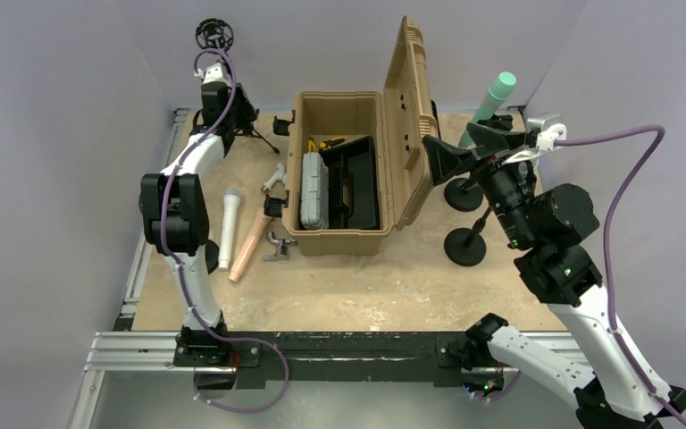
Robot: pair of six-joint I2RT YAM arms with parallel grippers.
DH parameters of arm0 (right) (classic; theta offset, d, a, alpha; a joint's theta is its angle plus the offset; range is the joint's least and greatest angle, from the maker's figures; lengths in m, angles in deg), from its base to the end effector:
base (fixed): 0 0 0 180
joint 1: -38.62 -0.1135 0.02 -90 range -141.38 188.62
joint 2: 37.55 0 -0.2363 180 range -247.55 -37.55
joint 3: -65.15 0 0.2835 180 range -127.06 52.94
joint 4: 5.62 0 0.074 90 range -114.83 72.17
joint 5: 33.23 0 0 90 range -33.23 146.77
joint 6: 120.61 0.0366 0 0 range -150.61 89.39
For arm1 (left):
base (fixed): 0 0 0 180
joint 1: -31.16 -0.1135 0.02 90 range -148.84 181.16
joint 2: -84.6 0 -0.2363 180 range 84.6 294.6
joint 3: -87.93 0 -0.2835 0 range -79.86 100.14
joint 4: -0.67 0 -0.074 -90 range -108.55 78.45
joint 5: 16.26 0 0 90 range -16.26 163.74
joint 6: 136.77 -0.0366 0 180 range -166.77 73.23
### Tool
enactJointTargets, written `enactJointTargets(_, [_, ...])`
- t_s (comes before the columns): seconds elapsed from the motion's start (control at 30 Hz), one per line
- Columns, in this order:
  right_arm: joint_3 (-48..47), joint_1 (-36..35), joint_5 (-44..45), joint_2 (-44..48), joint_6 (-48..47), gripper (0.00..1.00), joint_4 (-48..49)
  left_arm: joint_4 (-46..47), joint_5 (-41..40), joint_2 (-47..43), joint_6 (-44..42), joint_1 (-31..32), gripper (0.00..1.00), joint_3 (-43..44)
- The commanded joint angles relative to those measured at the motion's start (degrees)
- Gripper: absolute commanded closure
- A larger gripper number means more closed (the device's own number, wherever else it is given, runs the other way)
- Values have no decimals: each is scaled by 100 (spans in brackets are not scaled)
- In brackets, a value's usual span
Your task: Remove the microphone from the stand
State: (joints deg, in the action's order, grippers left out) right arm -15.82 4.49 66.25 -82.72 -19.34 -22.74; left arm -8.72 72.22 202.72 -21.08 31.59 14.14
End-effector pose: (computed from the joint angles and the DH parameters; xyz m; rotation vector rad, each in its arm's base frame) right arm 0.1587 0.1003 0.4822 -0.1072 1.2661 0.5823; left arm 0.5118 -0.0029 0.2232 -0.4442 1.9012 -0.2763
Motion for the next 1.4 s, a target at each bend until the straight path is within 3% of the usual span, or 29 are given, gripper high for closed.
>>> enactJointTargets(0.0, [-67,-24,-17,-98,-2,1,227,83,-674,-290,-941,67,45,242])
enactJointTargets(0.2, [-153,-22,-72,-189,18,1,216,196,-611,-79,-820,53,48,450])
enactJointTargets(0.43, [-185,-21,-43,-195,28,1,160,93,-428,86,-547,46,59,639])
enactJointTargets(0.7, [-167,-21,-34,-168,28,1,166,-164,-567,117,-316,49,54,670])
enactJointTargets(1.17, [-152,-19,20,-106,16,1,134,-165,-584,272,-155,45,70,679])
enactJointTargets(1.37, [-136,-22,8,-115,29,1,142,-160,-682,335,-153,48,66,748])
